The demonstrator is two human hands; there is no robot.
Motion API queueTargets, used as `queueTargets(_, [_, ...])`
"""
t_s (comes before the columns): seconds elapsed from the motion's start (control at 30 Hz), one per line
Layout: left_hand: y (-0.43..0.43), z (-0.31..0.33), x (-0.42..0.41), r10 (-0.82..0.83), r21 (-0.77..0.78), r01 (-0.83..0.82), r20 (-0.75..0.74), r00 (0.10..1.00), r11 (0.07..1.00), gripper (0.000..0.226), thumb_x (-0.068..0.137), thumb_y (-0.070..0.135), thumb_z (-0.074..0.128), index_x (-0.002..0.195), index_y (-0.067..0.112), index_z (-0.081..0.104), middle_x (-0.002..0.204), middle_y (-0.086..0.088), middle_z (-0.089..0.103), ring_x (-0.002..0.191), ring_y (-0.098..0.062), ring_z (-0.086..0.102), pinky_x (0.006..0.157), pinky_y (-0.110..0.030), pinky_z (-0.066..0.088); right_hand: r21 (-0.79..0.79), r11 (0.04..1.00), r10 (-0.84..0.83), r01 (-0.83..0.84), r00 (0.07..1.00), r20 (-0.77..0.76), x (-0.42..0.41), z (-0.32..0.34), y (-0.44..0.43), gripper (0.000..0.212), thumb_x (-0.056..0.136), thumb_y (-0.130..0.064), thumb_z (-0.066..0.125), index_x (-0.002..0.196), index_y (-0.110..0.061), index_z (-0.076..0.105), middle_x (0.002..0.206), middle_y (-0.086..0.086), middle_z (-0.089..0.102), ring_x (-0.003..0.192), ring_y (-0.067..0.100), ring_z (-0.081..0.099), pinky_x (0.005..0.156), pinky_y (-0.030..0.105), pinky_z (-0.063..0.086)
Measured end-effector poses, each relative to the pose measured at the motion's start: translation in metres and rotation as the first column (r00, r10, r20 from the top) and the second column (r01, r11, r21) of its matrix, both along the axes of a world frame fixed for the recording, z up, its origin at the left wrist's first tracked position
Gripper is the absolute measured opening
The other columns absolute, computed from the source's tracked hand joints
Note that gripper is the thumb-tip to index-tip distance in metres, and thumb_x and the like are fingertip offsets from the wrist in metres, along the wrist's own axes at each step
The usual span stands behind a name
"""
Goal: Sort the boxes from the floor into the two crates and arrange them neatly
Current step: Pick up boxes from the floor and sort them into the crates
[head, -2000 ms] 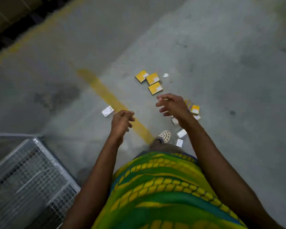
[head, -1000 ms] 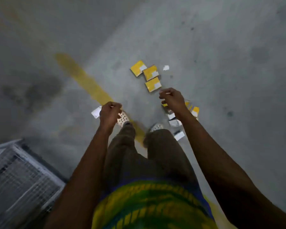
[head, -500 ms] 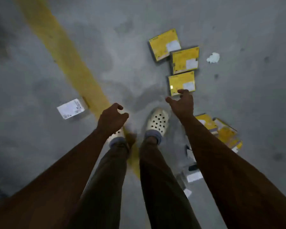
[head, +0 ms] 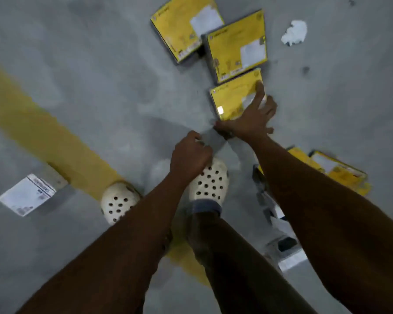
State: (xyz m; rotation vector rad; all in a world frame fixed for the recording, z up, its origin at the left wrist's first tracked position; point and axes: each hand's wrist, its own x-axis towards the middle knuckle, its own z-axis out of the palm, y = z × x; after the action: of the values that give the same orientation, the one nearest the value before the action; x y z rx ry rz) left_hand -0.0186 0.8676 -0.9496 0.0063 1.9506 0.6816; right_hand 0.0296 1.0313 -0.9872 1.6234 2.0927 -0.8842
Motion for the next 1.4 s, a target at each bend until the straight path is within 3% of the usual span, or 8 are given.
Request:
queueTargets(0.17, [-0.026, 0.028, -0.010, 0.036, -0.039, -0.035, 0.036, 0.999, 0.999, 0.035, 0.087, 0.025, 0.068, 0.121, 0.020, 0.063, 0.099, -0.004, 0.070, 0.099, -0.023, 0.065, 0.077, -0.027, 0.041, 0.106, 0.994, 0.025, -0.034, 0.996, 0.088, -0.017, 0.030, -0.028, 0.133, 0.035, -0.050, 0.091, 0.148, -0.034, 0.023, 0.150, 0.014, 0.022, 0.141, 0.036, 0.021, 0.097, 0.064, 0.042])
queueTargets(0.4, [-0.118, 0.084, -0.030, 0.247, -0.216, -0.246, -0.020, 0.969, 0.945, 0.035, 0.087, 0.029, 0.066, 0.119, 0.017, 0.062, 0.105, -0.008, 0.071, 0.104, -0.029, 0.065, 0.084, -0.033, 0.048, -0.011, 0.992, 0.121, -0.123, 0.986, -0.117, -0.032, 0.109, -0.120, 0.119, 0.041, -0.050, 0.095, 0.142, -0.028, 0.036, 0.148, 0.012, 0.027, 0.140, 0.034, 0.023, 0.103, 0.043, 0.031])
queueTargets(0.57, [-0.208, 0.086, -0.032, -0.295, -0.558, 0.126, -0.224, 0.929, 0.820, 0.050, 0.080, 0.025, 0.066, 0.126, 0.010, 0.053, 0.124, -0.018, 0.055, 0.119, -0.040, 0.049, 0.095, -0.047, 0.040, -0.272, 0.951, 0.100, -0.148, 0.978, -0.182, -0.057, 0.118, -0.191, 0.116, 0.038, -0.060, 0.098, 0.134, -0.029, 0.041, 0.128, -0.001, 0.044, 0.130, 0.028, 0.045, 0.112, 0.046, 0.037])
queueTargets(0.67, [-0.257, 0.066, -0.043, -0.379, -0.691, 0.116, -0.242, 0.893, 0.714, 0.084, 0.080, 0.025, 0.069, 0.152, 0.011, 0.029, 0.156, -0.020, 0.031, 0.142, -0.043, 0.030, 0.108, -0.061, 0.031, -0.414, 0.900, 0.084, -0.141, 0.985, -0.154, -0.072, 0.103, -0.229, 0.117, 0.024, -0.079, 0.089, 0.123, -0.045, 0.035, 0.128, 0.000, 0.042, 0.123, 0.029, 0.054, 0.101, 0.053, 0.050])
queueTargets(0.8, [-0.323, 0.010, -0.062, -0.446, -0.757, 0.171, -0.173, 0.878, 0.631, 0.110, 0.084, 0.038, 0.073, 0.160, 0.011, -0.002, 0.168, -0.013, -0.003, 0.152, -0.042, 0.007, 0.115, -0.065, 0.019, -0.446, 0.860, 0.198, -0.250, 0.967, -0.159, -0.077, 0.072, -0.265, 0.104, 0.046, -0.057, 0.096, 0.129, -0.037, 0.038, 0.131, 0.004, 0.041, 0.131, 0.026, 0.040, 0.112, 0.046, 0.040])
queueTargets(0.97, [-0.366, -0.007, -0.085, -0.569, -0.738, 0.214, -0.268, 0.777, 0.640, 0.079, 0.083, 0.035, 0.068, 0.144, 0.002, 0.029, 0.144, -0.020, 0.041, 0.138, -0.042, 0.032, 0.108, -0.058, 0.032, -0.499, 0.804, 0.292, -0.323, 0.946, -0.142, -0.067, 0.068, -0.297, 0.097, 0.047, -0.050, 0.097, 0.125, -0.034, 0.041, 0.131, 0.005, 0.043, 0.127, 0.025, 0.039, 0.103, 0.037, 0.040])
queueTargets(1.2, [-0.362, 0.122, -0.070, 0.263, -0.380, -0.439, -0.432, 0.863, 0.815, 0.077, 0.076, 0.051, 0.078, 0.131, 0.007, 0.046, 0.127, -0.014, 0.055, 0.119, -0.038, 0.054, 0.095, -0.052, 0.046, -0.535, 0.806, 0.285, -0.252, 0.958, -0.022, -0.057, 0.201, -0.308, 0.105, 0.030, -0.065, 0.093, 0.119, -0.041, 0.043, 0.125, 0.000, 0.051, 0.121, 0.024, 0.055, 0.102, 0.048, 0.050])
queueTargets(1.4, [-0.368, 0.310, -0.048, 0.931, 0.015, -0.939, -0.136, 0.339, 0.344, 0.068, 0.063, 0.059, 0.085, 0.119, 0.026, 0.066, 0.111, 0.004, 0.073, 0.101, -0.017, 0.070, 0.089, -0.042, 0.060, -0.787, 0.614, 0.053, -0.060, 0.998, -0.035, -0.069, 0.403, -0.305, 0.079, 0.050, -0.032, 0.097, 0.116, -0.037, 0.054, 0.125, 0.003, 0.057, 0.095, 0.025, 0.066, 0.075, 0.039, 0.052])
